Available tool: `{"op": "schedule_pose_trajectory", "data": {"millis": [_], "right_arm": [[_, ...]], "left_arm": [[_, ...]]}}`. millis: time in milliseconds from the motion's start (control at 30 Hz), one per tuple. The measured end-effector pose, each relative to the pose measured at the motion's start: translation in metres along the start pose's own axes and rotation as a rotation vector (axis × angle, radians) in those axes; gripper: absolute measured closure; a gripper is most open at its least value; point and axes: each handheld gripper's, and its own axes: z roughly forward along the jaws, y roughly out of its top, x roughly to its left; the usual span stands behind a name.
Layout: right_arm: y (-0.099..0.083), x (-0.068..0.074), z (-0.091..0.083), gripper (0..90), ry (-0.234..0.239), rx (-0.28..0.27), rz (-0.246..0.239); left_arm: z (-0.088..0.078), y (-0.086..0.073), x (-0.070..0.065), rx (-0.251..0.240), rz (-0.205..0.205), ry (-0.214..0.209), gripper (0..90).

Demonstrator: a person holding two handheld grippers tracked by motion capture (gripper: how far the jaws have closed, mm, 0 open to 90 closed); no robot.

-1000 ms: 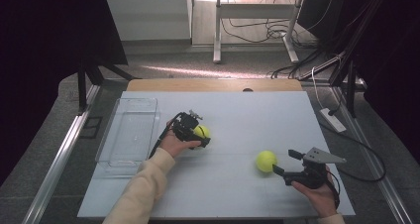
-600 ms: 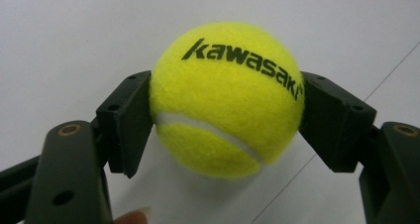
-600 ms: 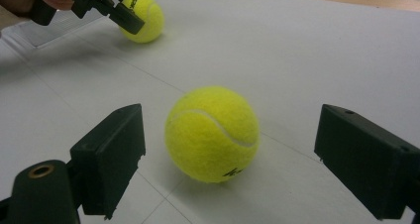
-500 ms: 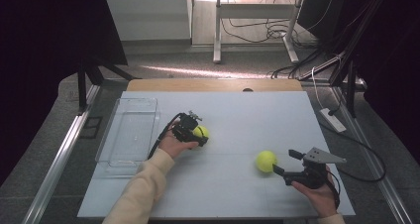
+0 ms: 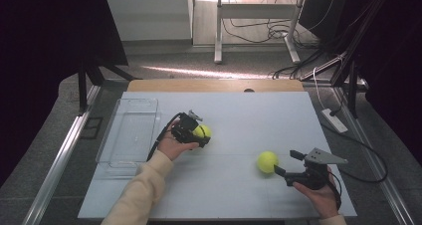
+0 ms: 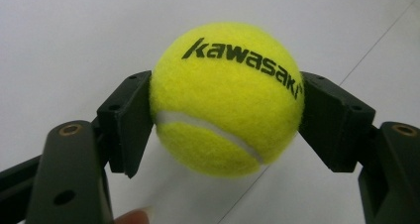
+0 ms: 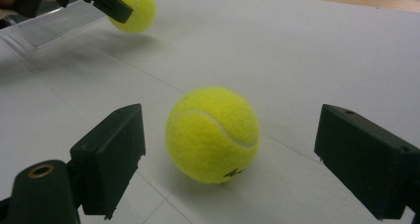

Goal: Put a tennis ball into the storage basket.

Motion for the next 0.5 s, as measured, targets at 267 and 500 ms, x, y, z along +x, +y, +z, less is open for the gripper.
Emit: {"op": "schedule_pose_trajectory", "data": {"millis": [267,500], "right_arm": [[0.0,-0.001,0.0,11.9,0.0,0.001,0.002],[0.0,0.0,0.001,11.9,0.0,0.004,0.0]], "left_arm": [[-0.013,0.001,-0.002,-0.045,0.01,-0.003,27.2],[-0.022,0.004,-0.004,-0.076,0.015,-0.001,27.2]]}}
